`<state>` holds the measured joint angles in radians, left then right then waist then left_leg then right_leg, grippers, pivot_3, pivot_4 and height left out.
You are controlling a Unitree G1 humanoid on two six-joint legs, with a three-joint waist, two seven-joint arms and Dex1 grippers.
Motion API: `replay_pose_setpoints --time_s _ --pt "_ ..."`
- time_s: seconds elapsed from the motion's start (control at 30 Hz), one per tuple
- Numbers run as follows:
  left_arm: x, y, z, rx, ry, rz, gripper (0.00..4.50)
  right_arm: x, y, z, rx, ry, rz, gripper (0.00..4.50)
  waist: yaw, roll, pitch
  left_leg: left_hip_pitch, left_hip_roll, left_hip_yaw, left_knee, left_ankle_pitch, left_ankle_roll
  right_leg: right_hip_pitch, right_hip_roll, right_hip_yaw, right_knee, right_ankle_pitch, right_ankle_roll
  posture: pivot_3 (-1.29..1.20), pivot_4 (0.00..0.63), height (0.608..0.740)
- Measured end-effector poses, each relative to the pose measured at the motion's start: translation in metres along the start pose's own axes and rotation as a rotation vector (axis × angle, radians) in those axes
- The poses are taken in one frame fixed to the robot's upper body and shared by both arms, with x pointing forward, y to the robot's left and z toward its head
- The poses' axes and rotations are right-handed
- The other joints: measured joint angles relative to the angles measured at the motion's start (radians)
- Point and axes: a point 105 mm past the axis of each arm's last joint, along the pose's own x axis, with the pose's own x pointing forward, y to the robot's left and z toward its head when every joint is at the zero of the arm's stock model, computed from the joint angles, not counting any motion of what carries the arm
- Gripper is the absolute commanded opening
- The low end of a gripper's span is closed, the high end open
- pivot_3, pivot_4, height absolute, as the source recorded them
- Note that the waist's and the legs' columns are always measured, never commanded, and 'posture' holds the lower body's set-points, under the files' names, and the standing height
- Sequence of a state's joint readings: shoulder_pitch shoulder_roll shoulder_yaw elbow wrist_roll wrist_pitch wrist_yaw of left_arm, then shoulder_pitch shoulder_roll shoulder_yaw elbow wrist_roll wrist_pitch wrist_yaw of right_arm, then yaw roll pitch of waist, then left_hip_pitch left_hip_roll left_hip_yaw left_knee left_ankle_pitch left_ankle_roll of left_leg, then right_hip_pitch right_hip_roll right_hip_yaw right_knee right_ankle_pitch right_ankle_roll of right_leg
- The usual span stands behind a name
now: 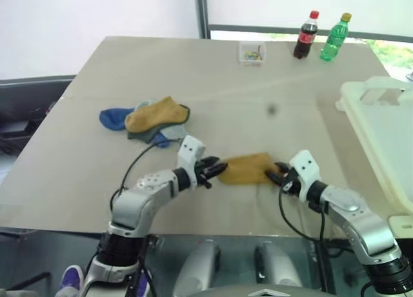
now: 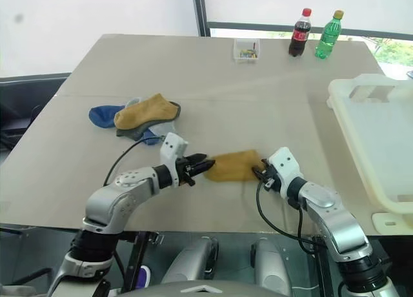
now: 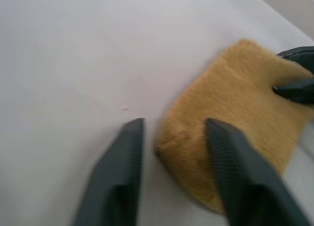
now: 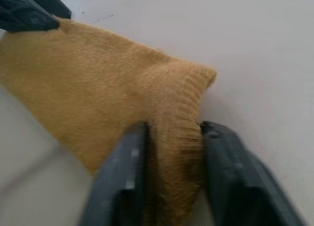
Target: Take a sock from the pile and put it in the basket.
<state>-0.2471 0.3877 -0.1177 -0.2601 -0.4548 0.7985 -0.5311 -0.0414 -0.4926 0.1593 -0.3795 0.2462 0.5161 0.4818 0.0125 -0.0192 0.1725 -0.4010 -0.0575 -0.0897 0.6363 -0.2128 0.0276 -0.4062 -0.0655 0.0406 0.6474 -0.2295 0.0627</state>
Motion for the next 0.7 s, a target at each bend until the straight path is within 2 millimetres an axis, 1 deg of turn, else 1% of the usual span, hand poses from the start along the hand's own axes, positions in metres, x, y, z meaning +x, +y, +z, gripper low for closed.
replay_pose_setpoints --time_s 0.03,0.1,0.17,0.27,0.37,0.47,0.5,0.53,0.6,0.63,0.67,0.7 --pt "0.001 -0.003 -0.002 -0.004 0.008 -0.019 0.03 -0.002 0.002 0.0 -0.003 -0.002 0.008 0.0 0.0 0.0 0.0 0.0 0.0 0.0 0.0 0.0 0.0 0.0 0.0 0.0 0.0 0.0 0.0 0.0 0.15 0.74" --pt "0.0 -0.004 -0.003 -0.015 0.009 -0.034 0.03 -0.004 0.003 -0.001 -0.002 0.002 0.016 0.0 -0.001 0.0 0.0 0.0 0.001 0.0 0.0 0.0 0.0 0.0 0.001 0.0 0.0 0.0 0.0 0.0 0.15 0.74" --pt "-0.01 -0.006 -0.007 -0.05 0.026 -0.073 0.03 -0.014 0.008 0.0 -0.002 0.012 0.047 0.0 -0.002 0.0 0.0 0.0 0.001 0.0 -0.001 0.0 0.0 -0.001 0.001 0.0 0.0 0.0 0.0 0.0 0.15 0.74" --pt "-0.029 -0.009 -0.013 -0.074 0.063 -0.111 0.03 -0.03 0.022 0.005 -0.009 0.021 0.119 0.0 -0.008 0.0 0.0 -0.001 0.002 0.0 -0.002 0.0 0.0 -0.001 0.0 0.0 0.0 0.0 0.0 0.0 0.15 0.74" --pt "-0.036 -0.013 -0.013 -0.073 0.079 -0.135 0.03 -0.035 0.029 0.008 -0.021 0.027 0.144 0.0 -0.008 0.0 0.0 0.0 0.002 0.0 -0.001 0.0 0.0 -0.001 0.0 0.0 0.0 -0.001 -0.001 0.0 0.15 0.74" --pt "-0.036 -0.012 -0.016 -0.076 0.088 -0.125 0.03 -0.036 0.029 0.004 -0.038 0.053 0.145 0.0 -0.007 0.0 0.0 0.001 0.002 0.0 -0.001 0.0 0.0 0.0 0.0 0.0 0.0 -0.003 -0.004 0.0 0.15 0.74" --pt "-0.035 -0.011 -0.017 -0.073 0.091 -0.114 0.33 -0.035 0.029 0.002 -0.053 0.065 0.141 0.0 -0.007 0.0 0.0 0.001 0.002 0.0 -0.001 0.0 0.0 0.0 0.0 0.0 0.0 -0.003 -0.004 0.0 0.15 0.74" --pt "-0.035 -0.01 -0.018 -0.072 0.094 -0.106 0.71 -0.035 0.03 0.001 -0.058 0.073 0.139 0.61 -0.007 0.0 0.0 0.0 0.002 0.0 -0.001 0.0 0.0 0.0 0.0 0.0 0.0 -0.003 -0.004 0.0 0.15 0.74" --pt "-0.032 -0.009 -0.017 -0.076 0.086 -0.103 1.22 -0.031 0.023 -0.004 -0.055 0.092 0.108 1.06 -0.006 0.0 0.0 0.0 0.002 0.0 -0.001 0.0 0.0 0.0 0.0 0.0 0.0 -0.001 -0.001 0.0 0.15 0.74" --pt "-0.031 -0.01 -0.016 -0.075 0.078 -0.105 1.81 -0.029 0.018 -0.007 -0.057 0.104 0.086 1.67 -0.005 0.0 0.0 0.001 0.002 0.0 -0.001 0.0 0.0 0.0 0.0 0.0 0.0 -0.001 -0.001 0.0 0.15 0.74" --pt "-0.03 -0.01 -0.015 -0.074 0.074 -0.107 2.16 -0.028 0.015 -0.007 -0.063 0.106 0.075 2.01 -0.005 0.0 0.0 0.001 0.002 0.0 -0.001 0.0 0.0 0.0 0.0 0.0 0.0 -0.001 -0.001 0.0 0.15 0.74" --pt "-0.03 -0.011 -0.014 -0.072 0.066 -0.111 2.68 -0.028 0.012 -0.006 -0.073 0.106 0.065 2.58 -0.005 0.0 0.0 0.001 0.002 0.0 -0.001 0.0 0.0 0.0 0.0 0.0 0.0 -0.001 -0.001 0.0 0.15 0.74"
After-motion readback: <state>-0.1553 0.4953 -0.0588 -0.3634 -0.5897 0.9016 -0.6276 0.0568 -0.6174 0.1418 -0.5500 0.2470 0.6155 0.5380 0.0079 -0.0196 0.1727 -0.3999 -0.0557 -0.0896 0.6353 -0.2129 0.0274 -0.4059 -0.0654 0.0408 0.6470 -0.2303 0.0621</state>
